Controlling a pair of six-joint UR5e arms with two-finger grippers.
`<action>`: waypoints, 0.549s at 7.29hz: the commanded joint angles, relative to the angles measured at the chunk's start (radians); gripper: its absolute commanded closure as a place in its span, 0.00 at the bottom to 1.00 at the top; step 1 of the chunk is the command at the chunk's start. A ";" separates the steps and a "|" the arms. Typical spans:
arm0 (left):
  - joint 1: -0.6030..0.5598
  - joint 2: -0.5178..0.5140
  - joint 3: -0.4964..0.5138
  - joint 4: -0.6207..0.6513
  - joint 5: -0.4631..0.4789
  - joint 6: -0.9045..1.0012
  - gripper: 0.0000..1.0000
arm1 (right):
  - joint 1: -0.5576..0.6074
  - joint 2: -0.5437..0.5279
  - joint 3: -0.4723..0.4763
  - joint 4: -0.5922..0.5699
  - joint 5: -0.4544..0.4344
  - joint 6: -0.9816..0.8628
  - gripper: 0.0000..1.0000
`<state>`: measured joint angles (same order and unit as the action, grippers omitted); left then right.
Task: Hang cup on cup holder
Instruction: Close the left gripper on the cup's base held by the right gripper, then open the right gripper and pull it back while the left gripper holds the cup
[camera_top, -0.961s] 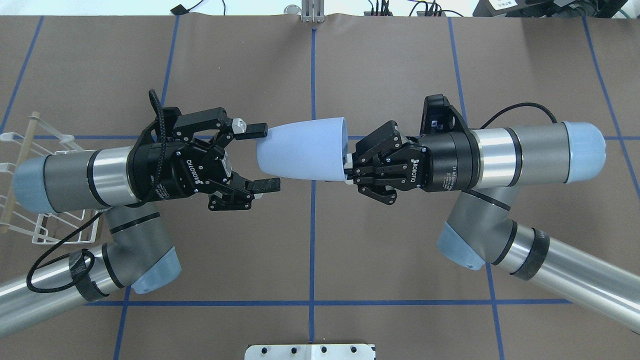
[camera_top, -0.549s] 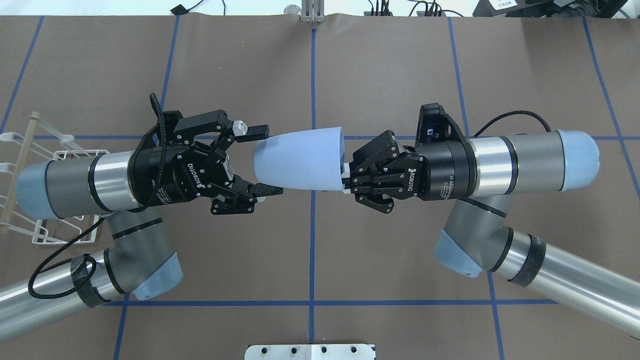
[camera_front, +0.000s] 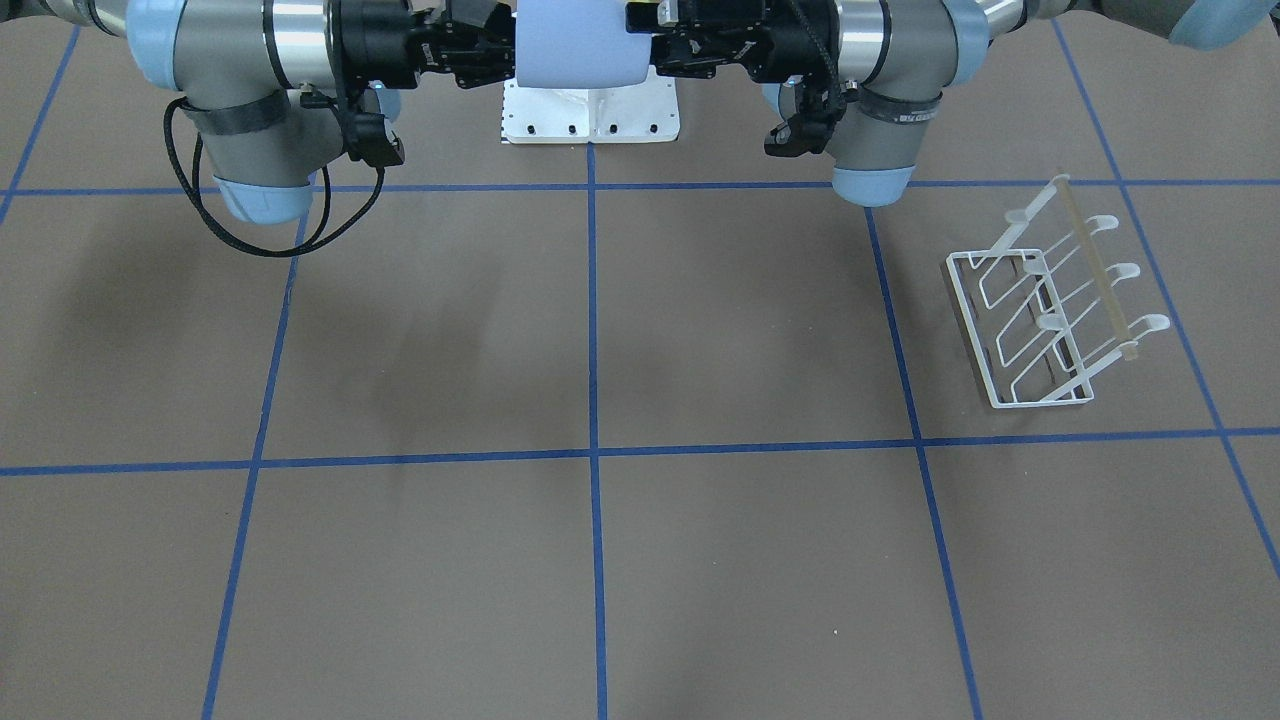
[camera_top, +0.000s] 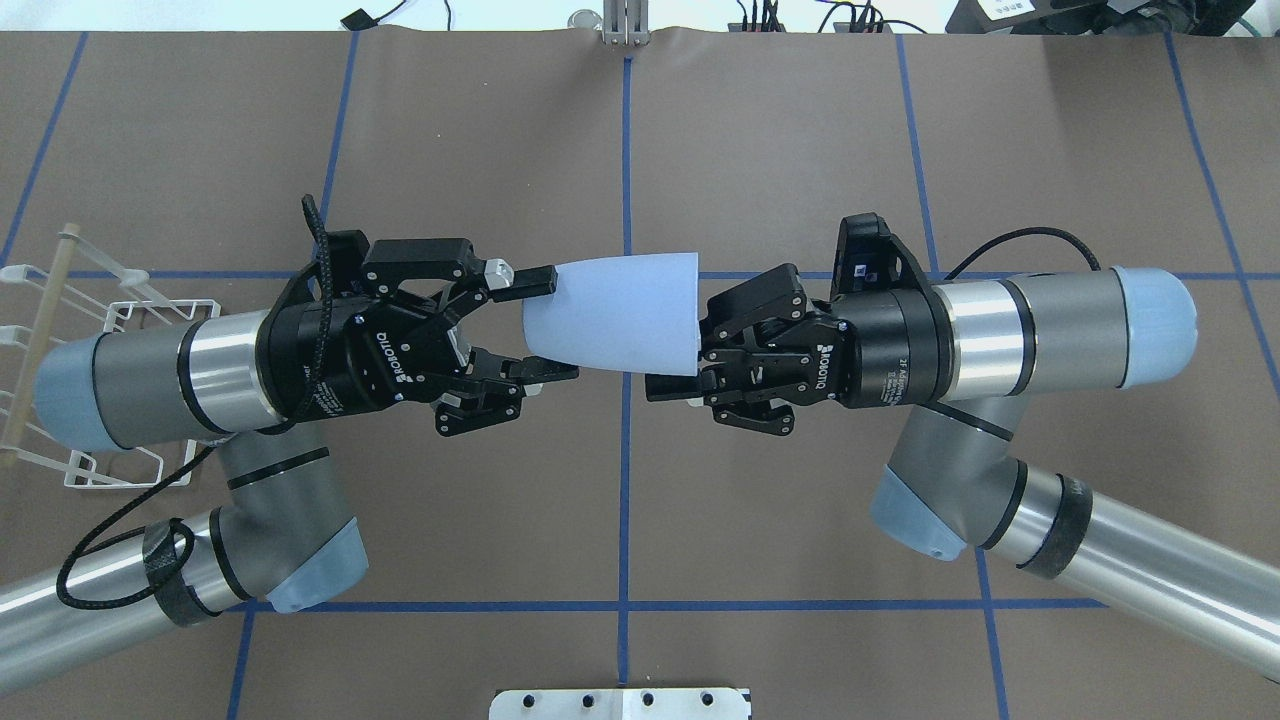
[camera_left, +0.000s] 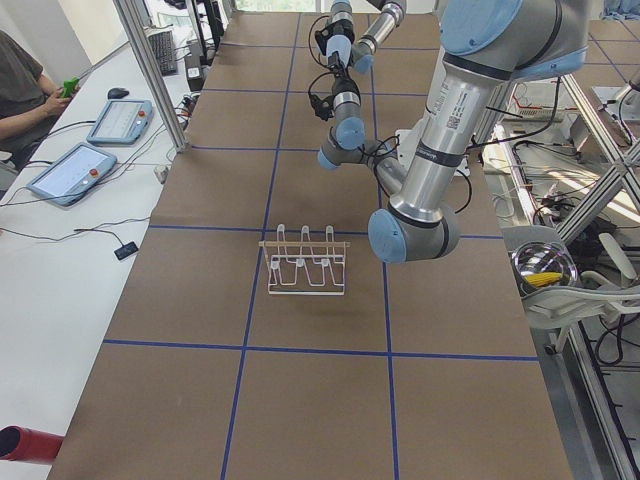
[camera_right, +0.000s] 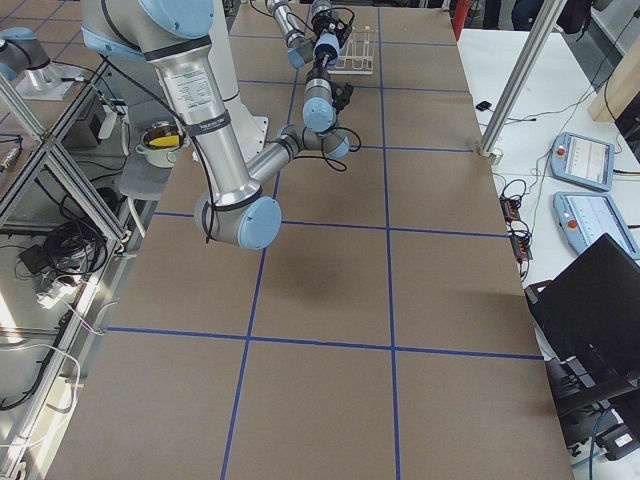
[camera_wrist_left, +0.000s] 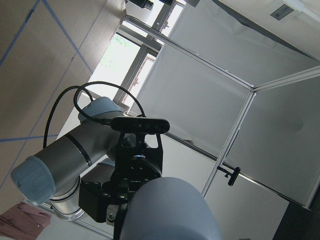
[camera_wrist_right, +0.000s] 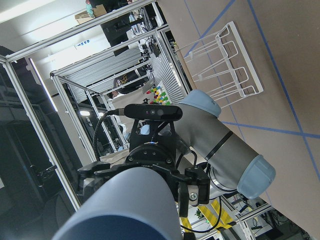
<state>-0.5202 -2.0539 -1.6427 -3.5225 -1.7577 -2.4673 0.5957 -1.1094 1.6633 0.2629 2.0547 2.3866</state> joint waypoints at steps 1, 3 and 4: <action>0.003 0.004 0.001 0.001 0.015 -0.010 1.00 | 0.009 -0.006 0.007 0.019 0.001 -0.015 0.00; 0.003 0.014 -0.002 0.001 0.015 -0.010 1.00 | 0.030 -0.056 0.000 0.090 -0.001 -0.018 0.00; 0.000 0.015 -0.006 -0.001 0.015 -0.003 1.00 | 0.051 -0.072 0.000 0.090 0.002 -0.032 0.00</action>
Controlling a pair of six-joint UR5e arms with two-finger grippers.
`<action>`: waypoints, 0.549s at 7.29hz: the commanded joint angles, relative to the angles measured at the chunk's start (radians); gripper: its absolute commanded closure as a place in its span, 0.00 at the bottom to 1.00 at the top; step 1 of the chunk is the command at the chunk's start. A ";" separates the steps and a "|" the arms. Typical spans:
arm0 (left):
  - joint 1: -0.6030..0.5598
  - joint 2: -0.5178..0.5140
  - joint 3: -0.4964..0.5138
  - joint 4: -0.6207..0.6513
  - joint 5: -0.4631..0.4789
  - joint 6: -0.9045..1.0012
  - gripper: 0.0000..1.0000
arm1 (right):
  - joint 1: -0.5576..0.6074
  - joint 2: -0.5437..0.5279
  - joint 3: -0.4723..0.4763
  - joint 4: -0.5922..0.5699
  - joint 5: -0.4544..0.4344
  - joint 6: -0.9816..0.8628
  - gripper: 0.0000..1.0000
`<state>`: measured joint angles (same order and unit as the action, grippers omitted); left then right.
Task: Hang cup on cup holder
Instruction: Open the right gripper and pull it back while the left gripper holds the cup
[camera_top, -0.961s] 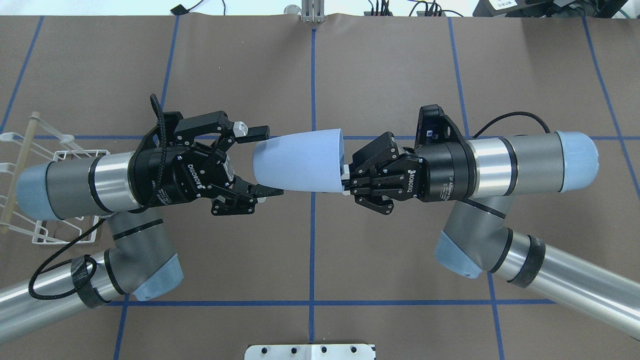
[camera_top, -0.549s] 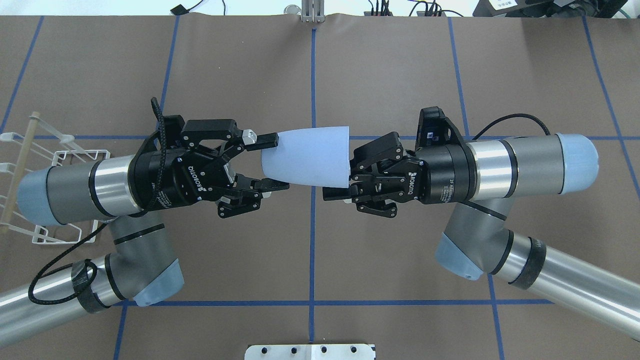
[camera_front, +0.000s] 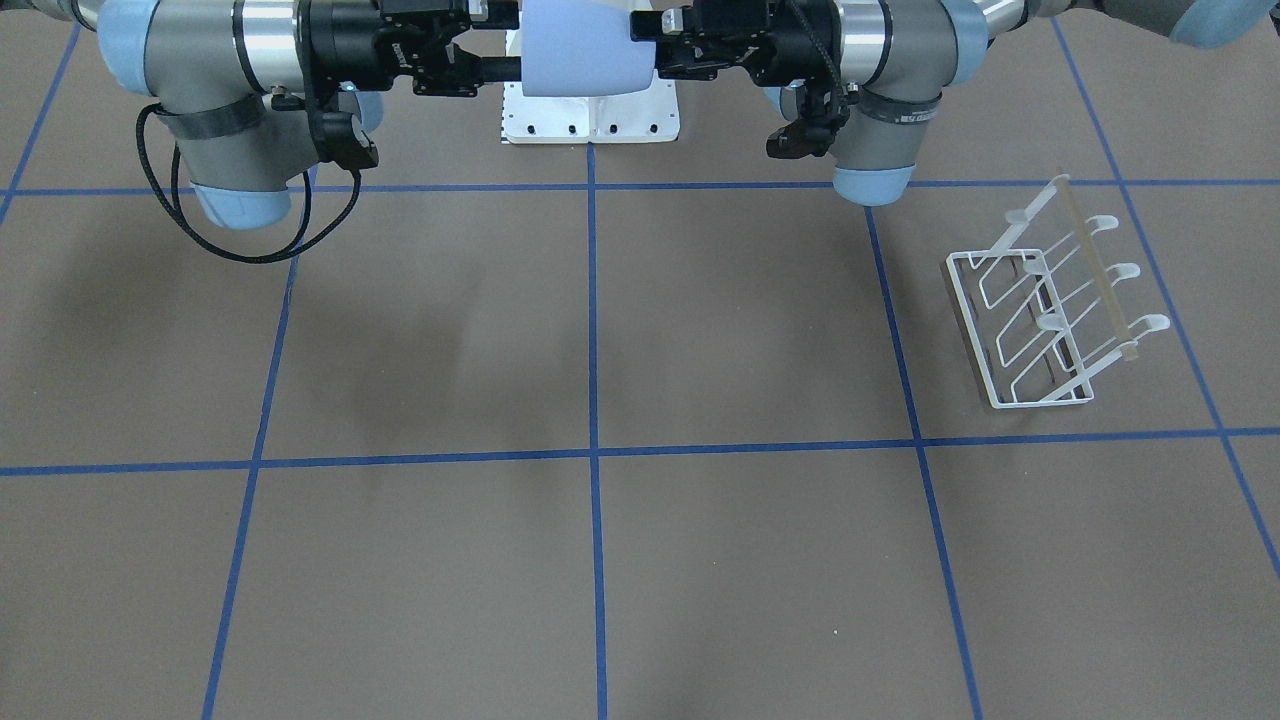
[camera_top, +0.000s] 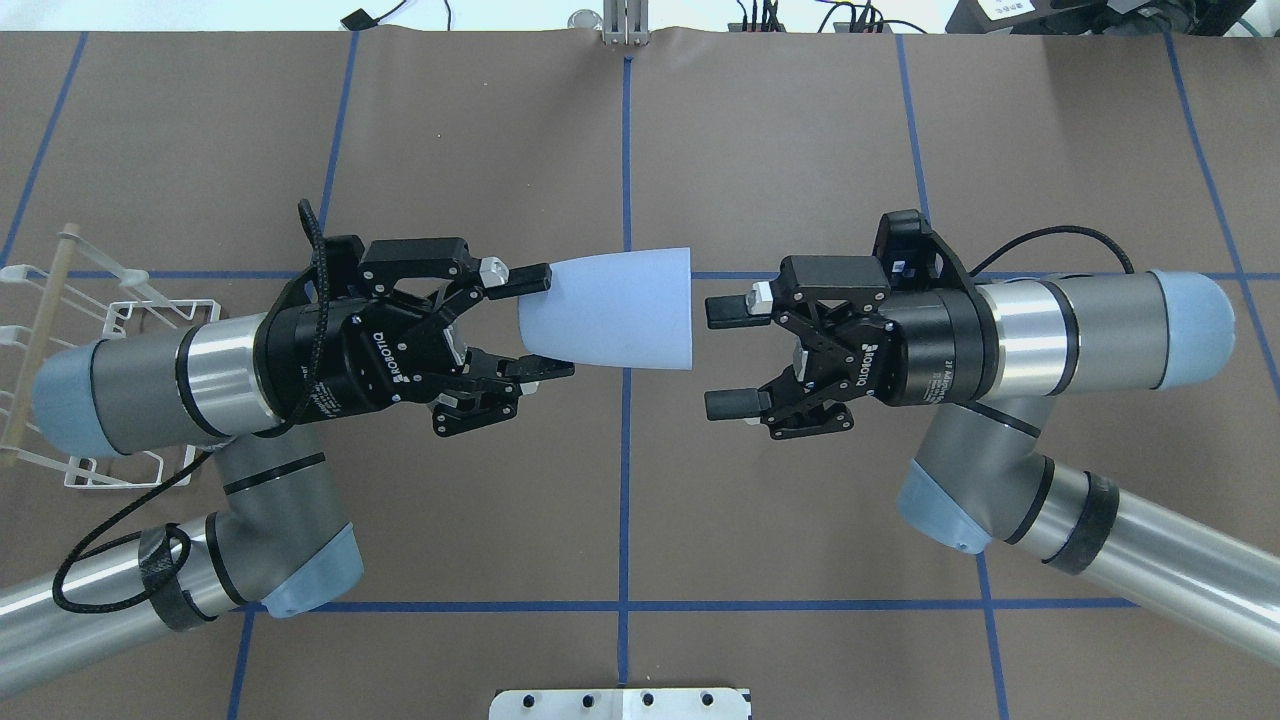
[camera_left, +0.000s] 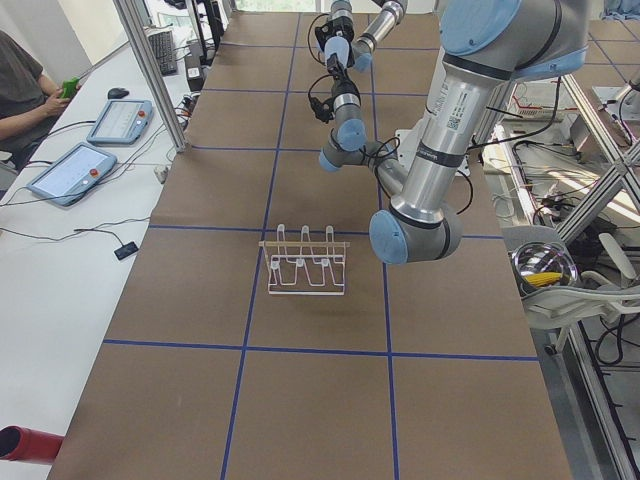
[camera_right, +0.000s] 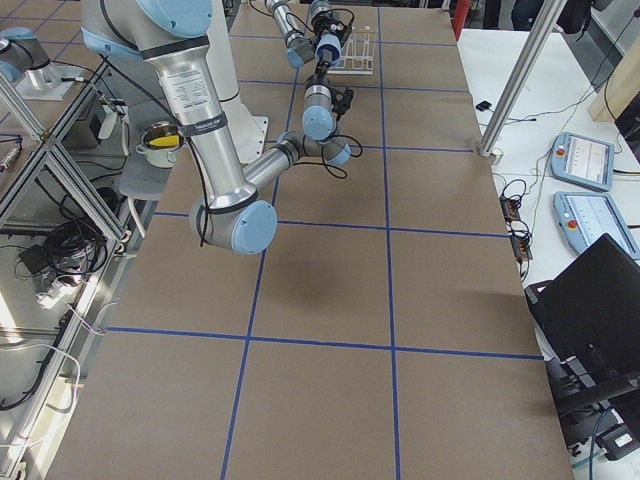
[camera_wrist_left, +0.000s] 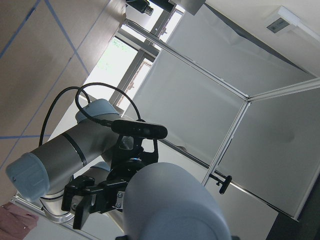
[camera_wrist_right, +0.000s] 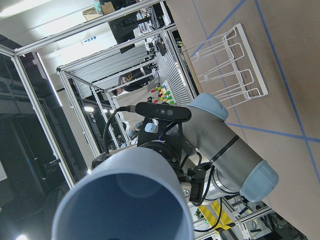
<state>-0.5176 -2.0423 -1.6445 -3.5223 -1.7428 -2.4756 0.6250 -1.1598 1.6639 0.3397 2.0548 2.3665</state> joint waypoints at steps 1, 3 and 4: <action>-0.022 0.022 -0.008 -0.001 0.003 0.013 1.00 | 0.057 -0.034 -0.001 0.015 0.005 -0.022 0.00; -0.116 0.059 -0.008 0.054 -0.001 0.129 1.00 | 0.105 -0.088 -0.022 -0.013 0.015 -0.240 0.00; -0.155 0.060 -0.009 0.119 -0.003 0.195 1.00 | 0.139 -0.139 -0.059 -0.024 0.016 -0.379 0.00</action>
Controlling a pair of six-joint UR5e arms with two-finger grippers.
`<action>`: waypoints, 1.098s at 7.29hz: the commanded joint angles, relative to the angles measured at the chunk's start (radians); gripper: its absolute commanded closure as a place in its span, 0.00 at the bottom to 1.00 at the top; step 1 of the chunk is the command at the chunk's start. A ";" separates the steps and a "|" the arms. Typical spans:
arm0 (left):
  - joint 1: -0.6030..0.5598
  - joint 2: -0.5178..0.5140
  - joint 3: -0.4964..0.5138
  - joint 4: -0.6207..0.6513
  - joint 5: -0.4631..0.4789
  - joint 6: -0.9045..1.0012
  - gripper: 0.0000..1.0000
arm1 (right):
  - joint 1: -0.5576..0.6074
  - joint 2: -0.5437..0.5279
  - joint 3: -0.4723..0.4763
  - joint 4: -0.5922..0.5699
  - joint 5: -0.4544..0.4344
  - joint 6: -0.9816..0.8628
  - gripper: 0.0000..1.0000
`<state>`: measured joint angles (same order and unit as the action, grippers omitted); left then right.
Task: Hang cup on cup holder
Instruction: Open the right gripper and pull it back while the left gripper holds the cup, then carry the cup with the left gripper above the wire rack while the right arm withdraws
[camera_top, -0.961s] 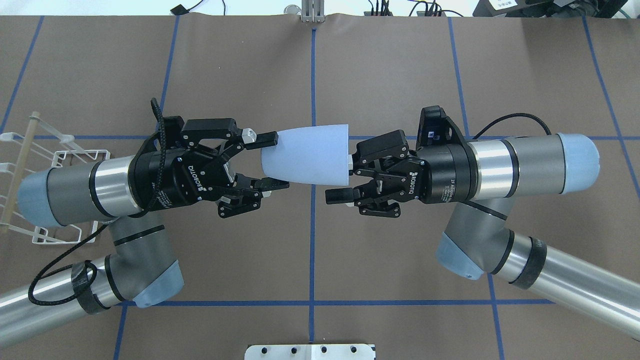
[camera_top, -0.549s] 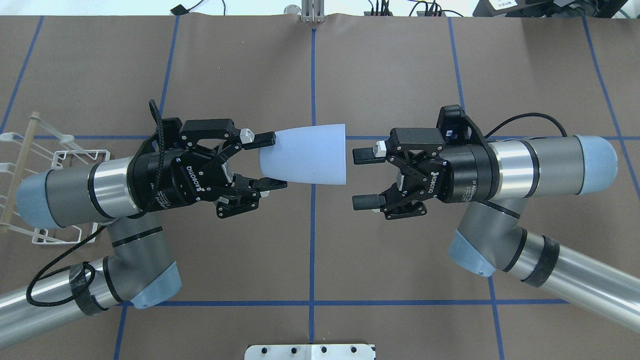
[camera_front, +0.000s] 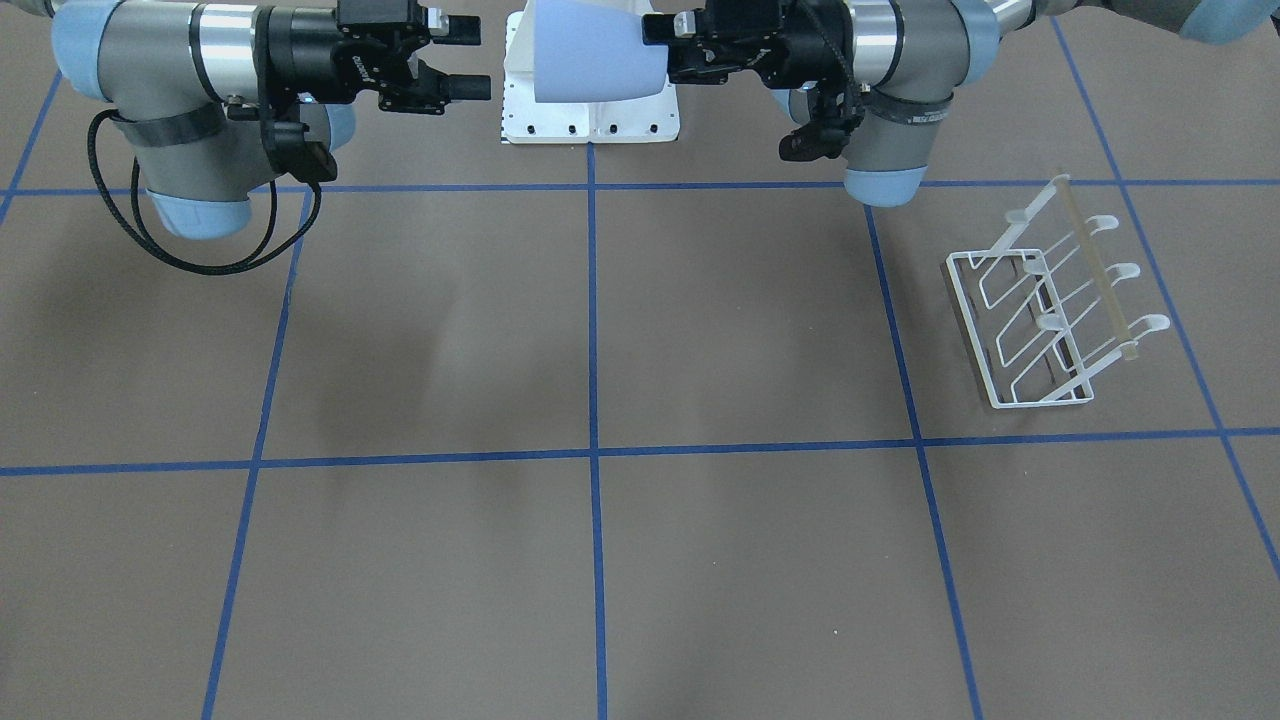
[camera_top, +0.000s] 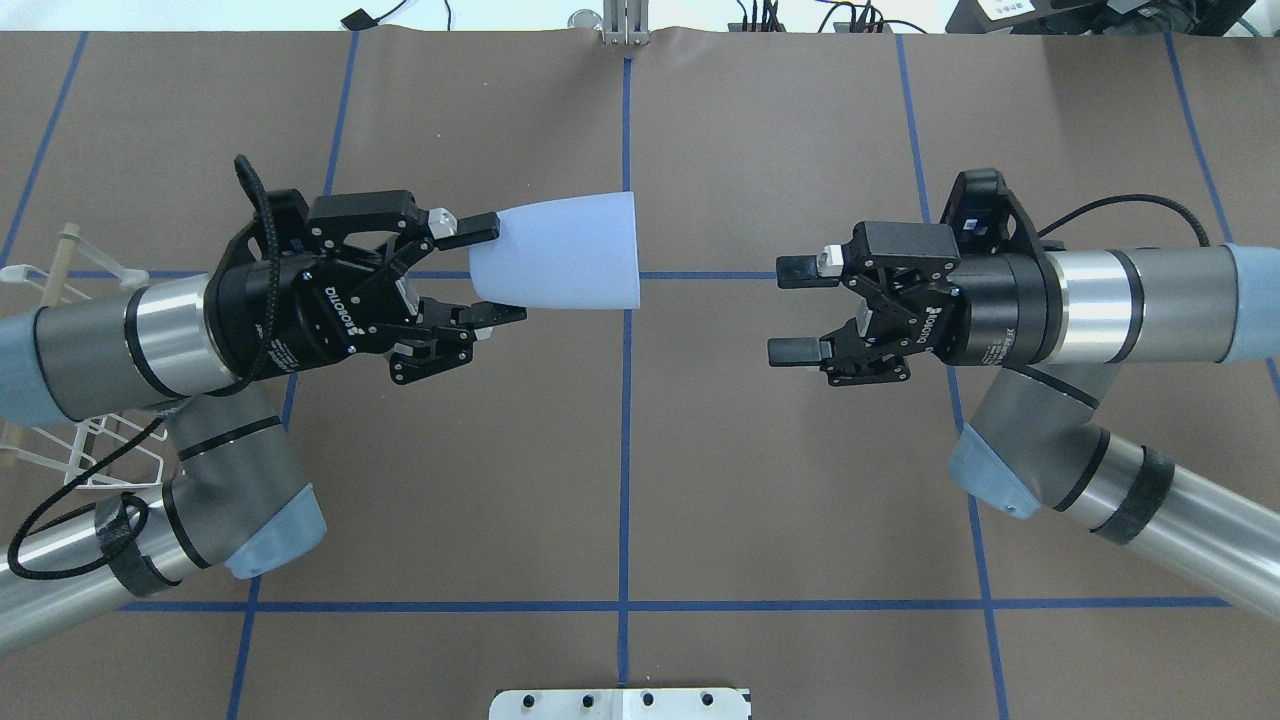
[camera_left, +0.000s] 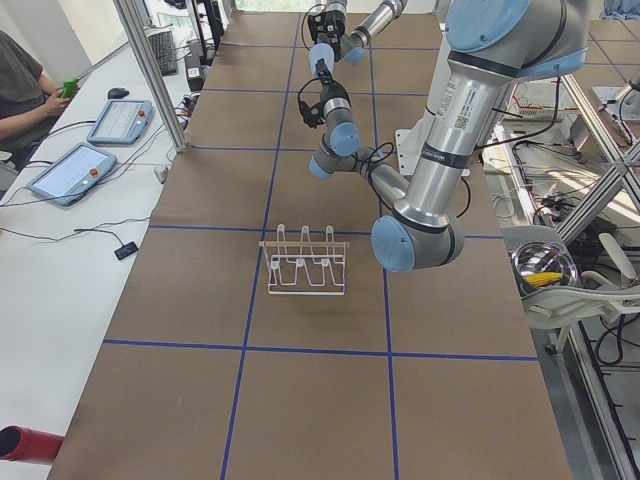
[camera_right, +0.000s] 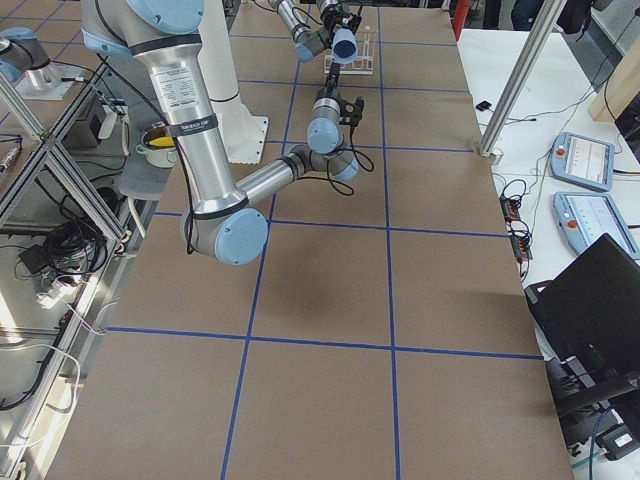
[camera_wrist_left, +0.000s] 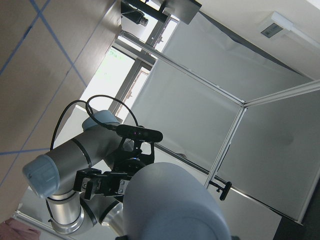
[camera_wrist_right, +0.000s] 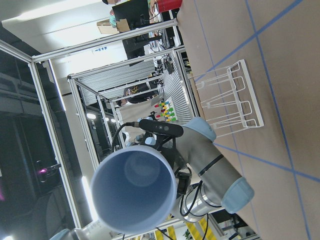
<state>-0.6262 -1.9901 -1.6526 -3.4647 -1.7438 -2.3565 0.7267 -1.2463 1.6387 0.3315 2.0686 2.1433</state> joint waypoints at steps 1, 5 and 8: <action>-0.109 0.011 -0.001 0.169 -0.011 0.118 1.00 | 0.074 -0.102 -0.083 -0.020 0.002 -0.312 0.00; -0.304 0.034 -0.002 0.570 -0.220 0.482 1.00 | 0.181 -0.171 -0.237 -0.146 -0.001 -0.724 0.00; -0.536 0.033 -0.036 1.010 -0.473 0.929 1.00 | 0.274 -0.205 -0.247 -0.210 0.040 -0.761 0.00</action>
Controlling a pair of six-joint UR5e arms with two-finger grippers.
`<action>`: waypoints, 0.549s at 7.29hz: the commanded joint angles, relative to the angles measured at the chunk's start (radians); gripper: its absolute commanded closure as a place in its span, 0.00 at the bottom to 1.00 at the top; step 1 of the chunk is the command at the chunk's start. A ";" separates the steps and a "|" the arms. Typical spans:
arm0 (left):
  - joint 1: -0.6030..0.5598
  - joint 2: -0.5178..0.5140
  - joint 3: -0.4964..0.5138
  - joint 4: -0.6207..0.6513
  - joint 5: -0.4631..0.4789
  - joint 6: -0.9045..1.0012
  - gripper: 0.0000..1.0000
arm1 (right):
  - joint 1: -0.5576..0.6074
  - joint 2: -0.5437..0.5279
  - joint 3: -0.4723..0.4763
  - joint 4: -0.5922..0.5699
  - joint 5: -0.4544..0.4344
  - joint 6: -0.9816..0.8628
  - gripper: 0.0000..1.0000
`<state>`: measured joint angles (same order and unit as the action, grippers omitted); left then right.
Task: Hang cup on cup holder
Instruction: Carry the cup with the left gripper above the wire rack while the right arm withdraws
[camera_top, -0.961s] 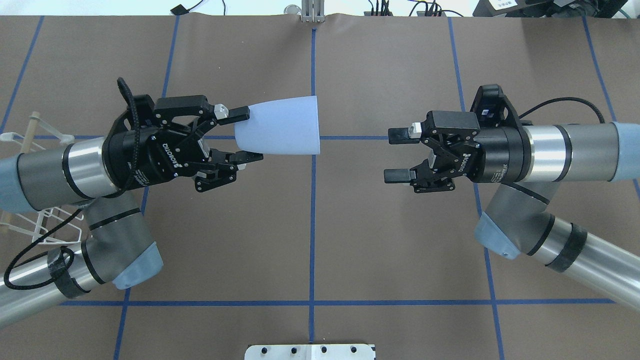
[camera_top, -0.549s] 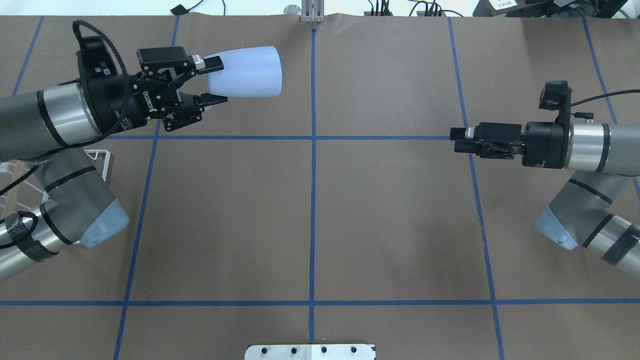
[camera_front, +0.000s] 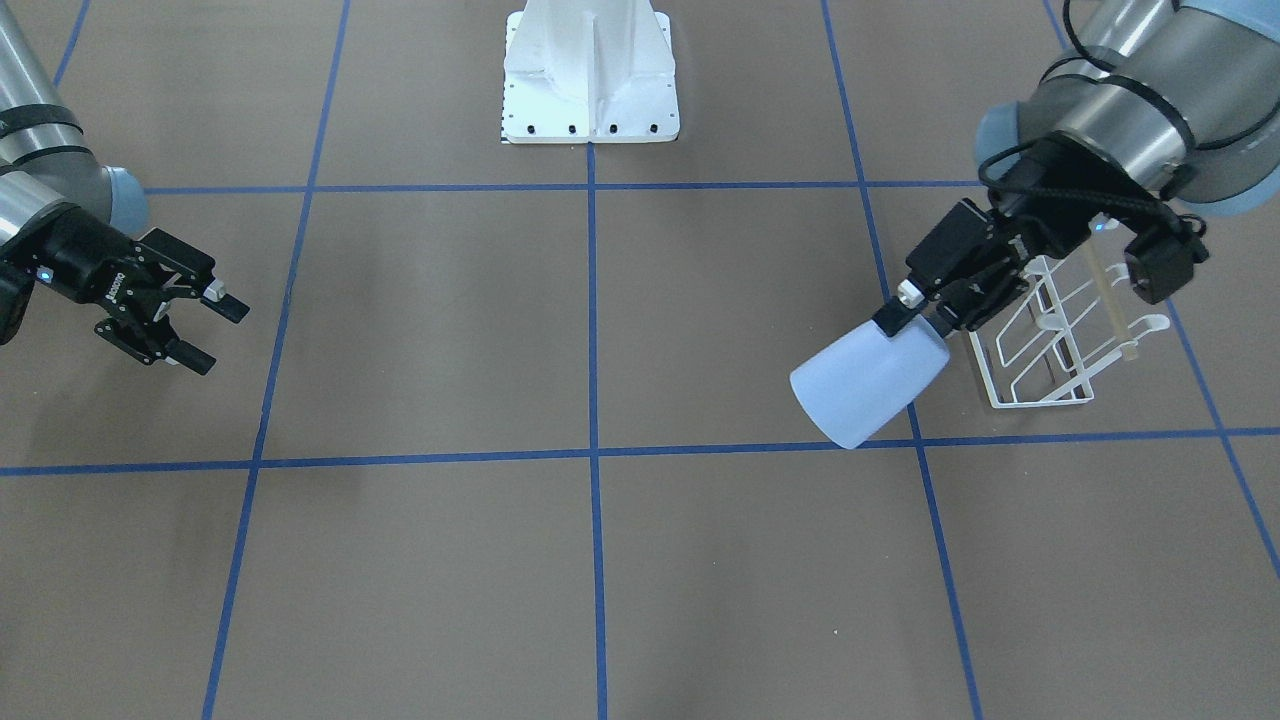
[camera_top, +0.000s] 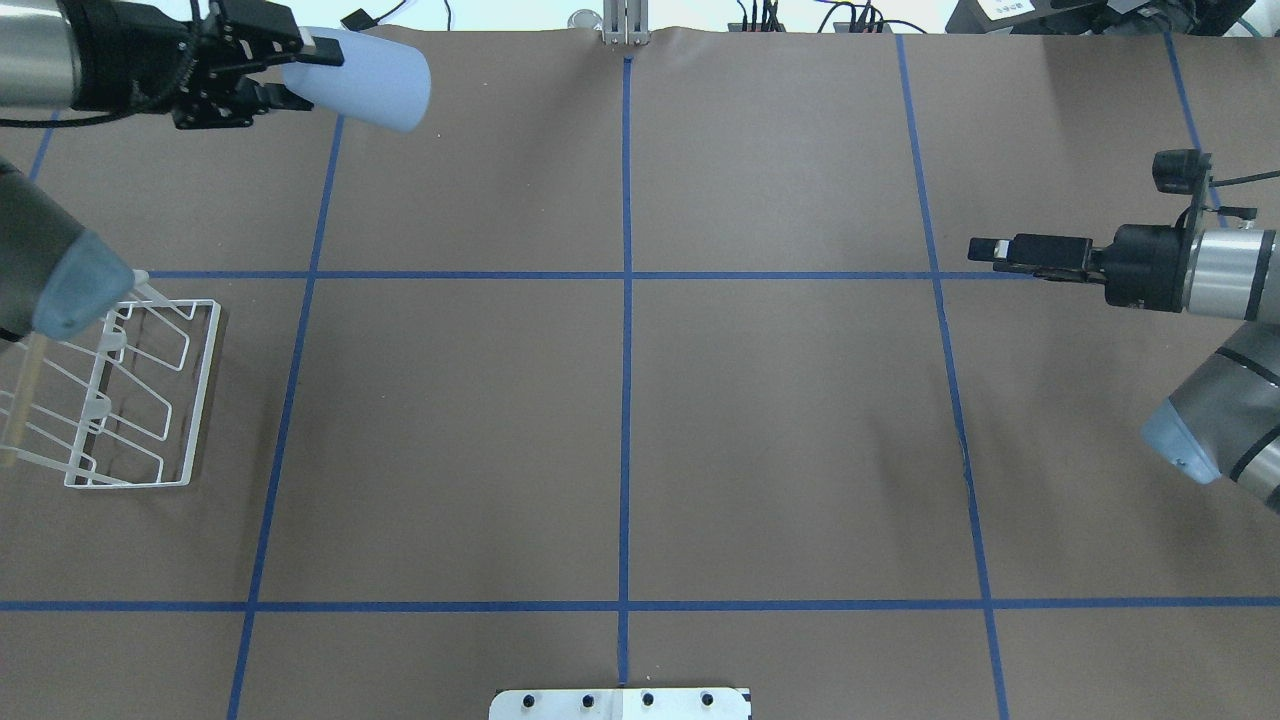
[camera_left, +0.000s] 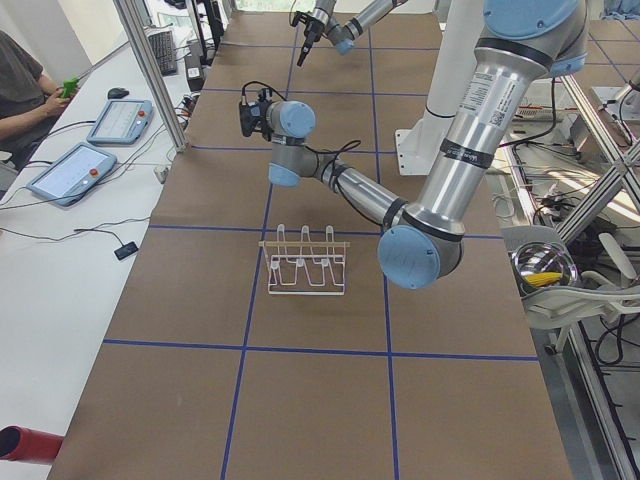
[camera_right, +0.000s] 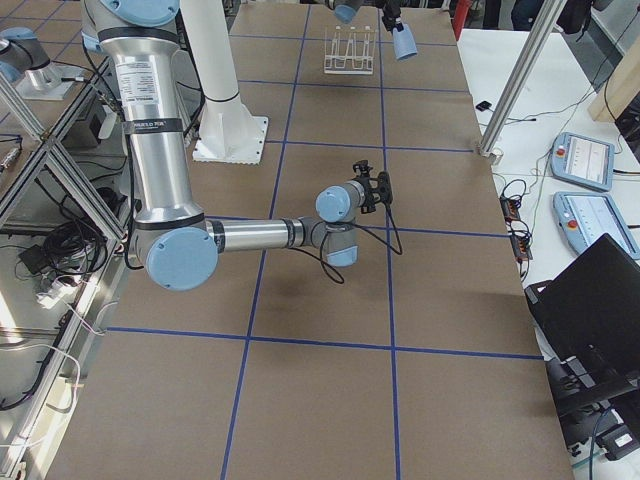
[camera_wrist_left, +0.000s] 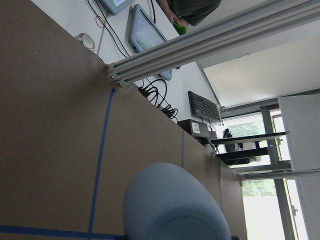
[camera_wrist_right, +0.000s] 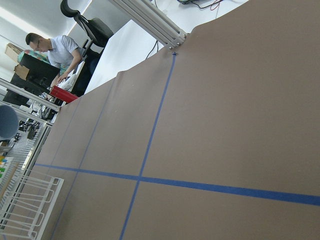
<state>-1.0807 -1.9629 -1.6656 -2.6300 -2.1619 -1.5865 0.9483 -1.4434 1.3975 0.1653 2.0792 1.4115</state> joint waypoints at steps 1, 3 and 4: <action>-0.129 0.013 -0.072 0.317 -0.056 0.291 1.00 | 0.085 -0.038 -0.006 -0.122 0.056 -0.203 0.00; -0.131 0.123 -0.312 0.681 -0.053 0.635 1.00 | 0.156 -0.083 -0.005 -0.301 0.082 -0.517 0.00; -0.127 0.133 -0.421 0.937 -0.052 0.757 1.00 | 0.206 -0.094 -0.005 -0.402 0.097 -0.637 0.00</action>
<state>-1.2085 -1.8617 -1.9518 -1.9697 -2.2147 -0.9991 1.0972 -1.5188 1.3923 -0.1203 2.1559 0.9316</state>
